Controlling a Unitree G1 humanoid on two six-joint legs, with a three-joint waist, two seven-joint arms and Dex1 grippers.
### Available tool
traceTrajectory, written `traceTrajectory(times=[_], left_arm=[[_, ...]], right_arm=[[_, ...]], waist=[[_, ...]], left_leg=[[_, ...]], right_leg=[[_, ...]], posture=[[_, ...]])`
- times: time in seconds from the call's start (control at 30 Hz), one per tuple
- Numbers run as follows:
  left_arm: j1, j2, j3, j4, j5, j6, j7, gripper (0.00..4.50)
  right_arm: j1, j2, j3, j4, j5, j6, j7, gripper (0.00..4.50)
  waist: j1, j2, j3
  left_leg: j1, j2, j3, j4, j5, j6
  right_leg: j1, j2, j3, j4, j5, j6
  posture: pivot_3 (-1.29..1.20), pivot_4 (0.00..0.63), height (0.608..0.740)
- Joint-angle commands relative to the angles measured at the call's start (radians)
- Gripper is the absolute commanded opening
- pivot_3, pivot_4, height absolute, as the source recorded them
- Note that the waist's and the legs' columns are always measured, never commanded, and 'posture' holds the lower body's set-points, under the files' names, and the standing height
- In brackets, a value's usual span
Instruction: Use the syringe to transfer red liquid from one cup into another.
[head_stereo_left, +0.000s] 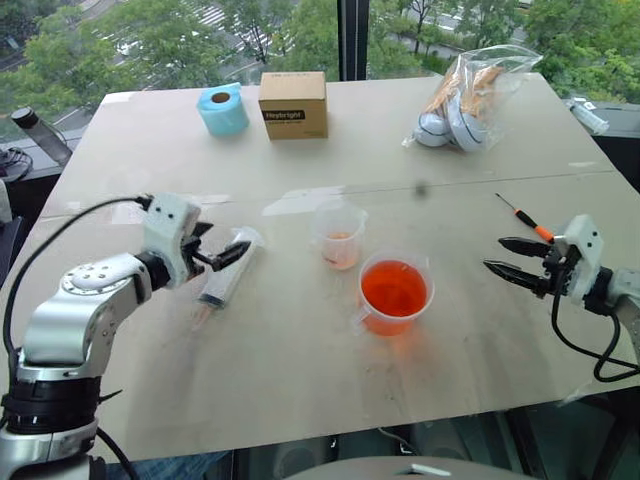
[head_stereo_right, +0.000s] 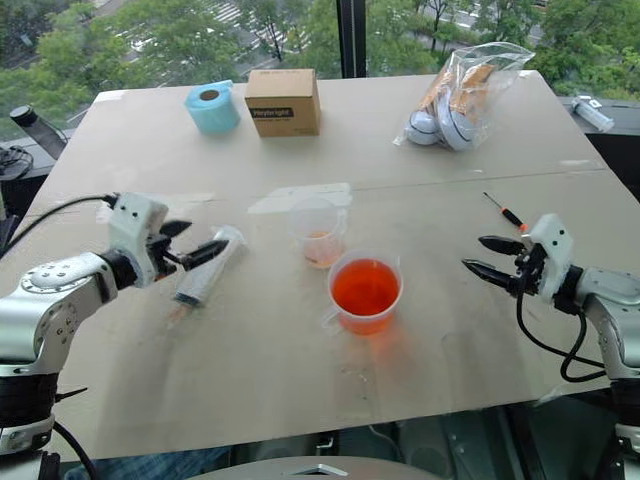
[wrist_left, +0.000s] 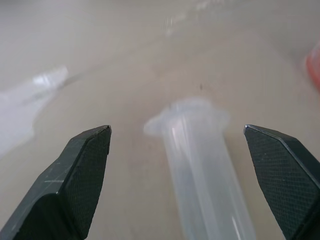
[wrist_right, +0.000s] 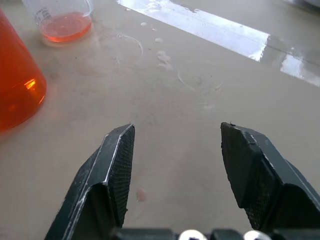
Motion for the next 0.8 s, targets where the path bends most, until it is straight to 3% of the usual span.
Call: traceTrajectory(times=[0.03, 0.1, 0.13, 0.17, 0.3, 0.43, 0.5, 0.8], left_arm=[[0.050, -0.034, 0.136, -0.212, -0.138, -0.011, -0.029, 4.49], [0.150, -0.043, 0.183, -0.316, -0.216, 0.030, -0.060, 4.50], [0.244, -0.057, 0.192, -0.366, -0.217, 0.026, -0.080, 4.50], [0.349, -0.070, 0.194, -0.407, -0.197, 0.015, -0.096, 4.50], [0.633, -0.157, 0.160, -0.449, -0.083, -0.114, -0.109, 4.50], [0.780, -0.209, 0.049, -0.430, 0.088, -0.277, -0.112, 4.50], [0.809, -0.240, 0.000, -0.421, 0.125, -0.327, -0.102, 4.50], [0.791, -0.289, -0.109, -0.380, 0.227, -0.423, -0.072, 4.50]], right_arm=[[0.044, -0.019, -0.068, -0.029, 0.072, 0.039, 0.038, 3.14], [0.076, -0.025, -0.086, -0.051, 0.113, 0.079, 0.058, 3.70], [0.101, -0.030, -0.091, -0.061, 0.119, 0.073, 0.079, 3.76], [0.126, -0.038, -0.092, -0.067, 0.119, 0.060, 0.106, 4.49], [0.182, -0.010, -0.108, -0.063, 0.092, -0.070, 0.145, 4.49], [0.242, 0.017, -0.109, -0.032, 0.069, -0.164, 0.170, 4.49], [0.288, 0.036, -0.122, -0.013, 0.075, -0.192, 0.177, 4.49], [0.363, 0.075, -0.135, -0.010, 0.068, -0.302, 0.172, 4.49]], waist=[[0.003, 0.000, 0.000], [0.001, 0.000, 0.000], [0.000, 0.001, 0.000], [-0.014, 0.003, -0.002], [-0.017, 0.003, -0.001], [-0.004, 0.002, -0.003], [0.014, 0.002, -0.005], [0.005, 0.004, -0.006]], left_leg=[[0.000, 0.000, 0.000, 0.000, 0.000, 0.000], [0.000, 0.000, 0.000, 0.000, 0.000, 0.000], [0.000, 0.000, 0.000, 0.000, 0.000, 0.000], [0.001, 0.000, 0.000, 0.000, 0.000, 0.000], [0.006, 0.001, 0.002, -0.003, 0.000, 0.000], [0.011, 0.001, 0.001, -0.002, -0.003, 0.005], [0.011, 0.001, 0.001, -0.002, -0.003, 0.005], [0.009, 0.001, 0.001, -0.002, -0.005, 0.007]], right_leg=[[0.000, 0.000, 0.000, 0.000, 0.000, 0.000], [0.000, -0.001, 0.001, -0.001, 0.000, 0.000], [0.000, -0.001, 0.001, -0.001, 0.000, 0.000], [0.000, -0.001, 0.001, 0.000, 0.000, 0.000], [0.004, 0.000, 0.002, -0.001, 0.000, -0.001], [0.008, -0.001, 0.002, 0.001, -0.002, -0.004], [0.008, -0.002, 0.001, 0.000, -0.002, -0.006], [0.008, -0.002, 0.001, -0.002, -0.002, -0.005]], posture=[[0.00, 0.150, 0.740], [0.00, 0.150, 0.740], [0.00, 0.150, 0.740], [0.00, 0.150, 0.740], [0.00, 0.150, 0.740], [0.00, 0.150, 0.740], [0.00, 0.150, 0.740], [0.00, 0.150, 0.740]])
